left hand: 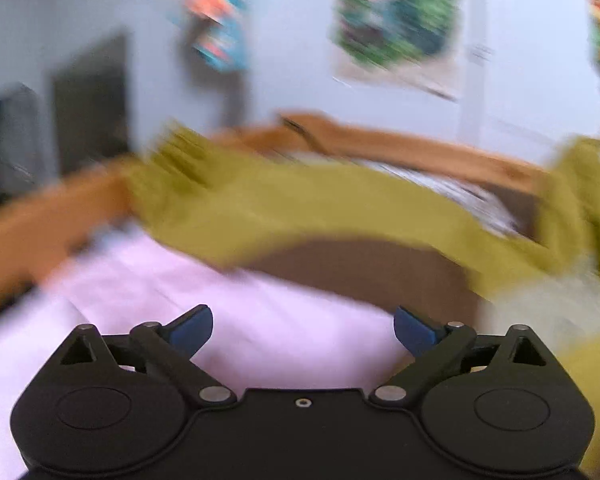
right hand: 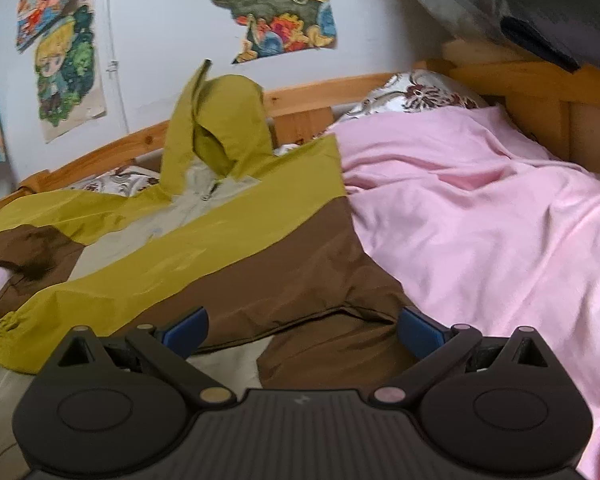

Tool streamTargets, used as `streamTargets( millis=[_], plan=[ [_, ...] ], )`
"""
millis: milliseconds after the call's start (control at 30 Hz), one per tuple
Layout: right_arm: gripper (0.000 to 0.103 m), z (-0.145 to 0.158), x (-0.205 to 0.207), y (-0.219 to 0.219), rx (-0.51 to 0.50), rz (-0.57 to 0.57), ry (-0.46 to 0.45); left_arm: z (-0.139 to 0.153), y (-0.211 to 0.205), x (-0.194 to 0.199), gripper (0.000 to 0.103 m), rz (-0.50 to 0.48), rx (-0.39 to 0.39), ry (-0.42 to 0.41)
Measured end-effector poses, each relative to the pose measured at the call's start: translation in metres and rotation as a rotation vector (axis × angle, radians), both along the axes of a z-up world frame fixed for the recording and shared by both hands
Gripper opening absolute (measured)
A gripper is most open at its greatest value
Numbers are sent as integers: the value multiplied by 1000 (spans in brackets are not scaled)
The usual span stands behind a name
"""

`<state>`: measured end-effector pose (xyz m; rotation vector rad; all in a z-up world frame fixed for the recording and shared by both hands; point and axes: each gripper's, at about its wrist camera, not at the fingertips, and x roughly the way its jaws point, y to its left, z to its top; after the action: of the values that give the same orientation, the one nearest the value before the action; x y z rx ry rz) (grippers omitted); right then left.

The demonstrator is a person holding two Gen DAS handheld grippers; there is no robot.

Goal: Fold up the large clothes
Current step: 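Lift the held sleeve with the left tool and fold it across the jacket front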

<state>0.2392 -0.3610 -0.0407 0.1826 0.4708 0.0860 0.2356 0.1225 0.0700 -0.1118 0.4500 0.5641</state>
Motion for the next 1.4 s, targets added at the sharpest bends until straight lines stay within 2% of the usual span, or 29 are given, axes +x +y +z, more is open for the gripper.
streamTargets(
  millis=[67, 100, 167, 233, 367, 400, 467, 533, 567, 600, 633, 767, 933, 1100, 1233, 1333, 1400],
  plan=[
    [103, 0, 0, 3, -12, 3, 1, 4, 25, 9, 98, 33, 49, -20],
    [103, -1, 1, 5, -15, 5, 3, 5, 38, 14, 98, 35, 45, -27],
    [103, -3, 3, 9, -19, 15, 11, 6, 63, 22, 99, 40, -4, -68],
    [103, -5, 4, 13, -32, 28, 16, 3, 84, 30, 102, 90, -47, -101],
    [103, -7, 6, 19, -45, 49, 22, -4, 112, 46, 101, 194, -92, -96],
    [103, -8, 6, 20, -46, 52, 24, -6, 113, 50, 97, 214, -84, -92],
    [103, -9, 8, 21, -51, 57, 32, -7, 114, 54, 80, 233, -64, -94],
    [103, -10, 8, 23, -58, 57, 36, -7, 113, 59, 45, 233, -60, -93],
    [103, -10, 8, 23, -60, 58, 36, -5, 109, 61, 36, 246, -41, -89],
    [103, -10, 8, 24, -61, 58, 37, -3, 110, 62, 15, 256, -23, -89],
    [103, -10, 8, 25, -63, 59, 37, 0, 105, 62, 2, 258, -4, -99],
    [103, -11, 8, 27, -64, 67, 38, 24, 86, 57, 0, 221, 105, -192],
    [103, -9, 6, 30, -54, 78, 34, 71, 29, 47, 0, 38, 232, -370],
    [103, -5, 1, 28, -31, 79, 18, 107, -61, 30, 0, -278, 275, -516],
    [103, 0, -3, 24, -17, 69, 0, 110, -137, 24, 0, -582, 256, -540],
    [103, 6, -7, 21, -19, 66, -26, 95, -193, 20, 0, -800, 233, -522],
    [103, 12, -10, 16, -23, 51, -48, 77, -224, 23, 0, -927, 184, -479]
  ],
)
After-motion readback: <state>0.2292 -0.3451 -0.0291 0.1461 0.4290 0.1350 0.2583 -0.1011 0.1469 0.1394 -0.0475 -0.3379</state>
